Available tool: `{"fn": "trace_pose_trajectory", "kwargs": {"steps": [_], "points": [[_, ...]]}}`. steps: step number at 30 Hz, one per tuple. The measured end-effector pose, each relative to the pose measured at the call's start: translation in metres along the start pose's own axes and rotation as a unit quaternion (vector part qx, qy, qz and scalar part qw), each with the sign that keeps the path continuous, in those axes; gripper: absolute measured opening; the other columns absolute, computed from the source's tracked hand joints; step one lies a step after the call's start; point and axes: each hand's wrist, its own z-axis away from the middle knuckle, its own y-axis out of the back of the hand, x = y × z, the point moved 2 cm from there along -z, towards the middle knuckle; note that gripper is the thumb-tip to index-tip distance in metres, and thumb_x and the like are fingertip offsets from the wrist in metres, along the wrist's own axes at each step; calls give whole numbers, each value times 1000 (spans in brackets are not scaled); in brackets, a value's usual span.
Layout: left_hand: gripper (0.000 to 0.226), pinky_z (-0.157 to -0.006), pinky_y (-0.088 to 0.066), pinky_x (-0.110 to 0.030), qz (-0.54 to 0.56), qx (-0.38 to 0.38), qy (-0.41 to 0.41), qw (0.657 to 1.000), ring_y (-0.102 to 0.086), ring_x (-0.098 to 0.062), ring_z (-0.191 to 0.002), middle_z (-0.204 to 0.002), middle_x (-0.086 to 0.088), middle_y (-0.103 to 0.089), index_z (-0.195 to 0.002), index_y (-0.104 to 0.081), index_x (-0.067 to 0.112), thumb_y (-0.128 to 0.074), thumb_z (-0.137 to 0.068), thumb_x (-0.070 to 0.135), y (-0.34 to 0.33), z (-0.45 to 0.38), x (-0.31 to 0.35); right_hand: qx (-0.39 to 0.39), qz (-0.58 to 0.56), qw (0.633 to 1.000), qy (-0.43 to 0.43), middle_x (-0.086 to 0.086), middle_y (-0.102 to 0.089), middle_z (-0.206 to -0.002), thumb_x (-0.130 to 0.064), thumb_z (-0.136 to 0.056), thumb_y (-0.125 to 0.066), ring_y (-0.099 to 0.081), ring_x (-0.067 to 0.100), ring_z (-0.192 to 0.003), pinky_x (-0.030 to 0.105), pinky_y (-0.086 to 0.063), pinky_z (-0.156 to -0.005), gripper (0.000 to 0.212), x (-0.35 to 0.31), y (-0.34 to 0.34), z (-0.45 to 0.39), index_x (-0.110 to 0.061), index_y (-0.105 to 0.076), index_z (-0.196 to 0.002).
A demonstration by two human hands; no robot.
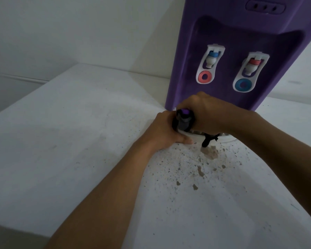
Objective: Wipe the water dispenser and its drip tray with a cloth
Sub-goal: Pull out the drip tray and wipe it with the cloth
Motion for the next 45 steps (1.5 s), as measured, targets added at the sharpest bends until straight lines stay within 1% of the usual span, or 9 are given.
{"fn": "trace_pose_trajectory", "kwargs": {"steps": [4,13,17,23,27,33,36,41,45], "points": [[57,-75,-52,-5,5,-6,1,1000,-69,13,-88,-95,19,-76,-104,-71,34,-104,-58,29,0,-1,-2,5,21,1000,4,-24,-49,-68,-6,-86,-76,-48,-7,-66,16,-36,-61,49,2,1,-1,-45,-47,-79],[104,-81,-54,-9,51,24,-36,998,-67,12,-103,-112,22,-71,-131,-43,38,-107,-51,22,0,1,-1,-42,9,998,42,-26,-52,-66,0,-84,-78,-61,-15,-67,5,-46,-58,41,0,6,-2,-38,-65,-89],[105,-73,-48,0,32,21,-41,998,-63,23,-95,-100,42,-67,-128,-37,45,-106,-53,25,1,1,0,-103,27,994,34,-13,-65,-102,-8,-84,-81,-67,7,-84,26,-58,-76,25,1,2,-3,-25,-75,-102],[109,-74,-50,-2,35,24,-25,999,-66,10,-100,-114,18,-70,-131,-34,51,-106,-52,28,0,-2,-4,-51,139,986,73,-6,-66,-115,-15,-86,-80,-67,15,-95,37,-59,-81,33,4,3,4,-27,-72,-115],[110,-75,-55,-9,36,17,-47,998,-73,4,-89,-93,9,-77,-137,-35,39,-105,-55,20,-1,-4,-7,-42,126,981,141,-6,-72,-106,-14,-85,-78,-69,13,-88,22,-51,-69,29,-5,4,9,-25,-74,-112],[107,-77,-53,-6,23,25,-54,998,-65,15,-97,-111,25,-64,-131,-35,42,-106,-53,23,0,-3,-5,-86,91,981,147,-8,-73,-93,-10,-88,-75,-70,9,-79,34,-60,-72,27,-11,9,0,-29,-72,-106],[107,-74,-50,-4,27,18,-47,998,-67,15,-93,-97,31,-71,-130,-34,44,-105,-54,22,0,-4,-7,-130,38,986,94,-8,-72,-93,-7,-86,-77,-71,10,-79,36,-61,-74,26,-1,12,0,-29,-72,-99],[109,-75,-56,-12,43,21,-45,998,-74,-2,-91,-96,6,-78,-131,-33,48,-106,-53,26,0,-4,-8,-71,66,988,118,-3,-70,-103,-11,-84,-81,-67,13,-90,37,-58,-80,27,1,11,5,-18,-75,-109],[115,-77,-62,-22,34,18,-56,998,-74,1,-91,-93,12,-77,-144,-33,30,-105,-55,19,-1,-6,-10,-91,80,981,153,-6,-72,-92,-12,-86,-78,-69,12,-81,35,-58,-73,18,-9,8,3,-22,-75,-101]]}}
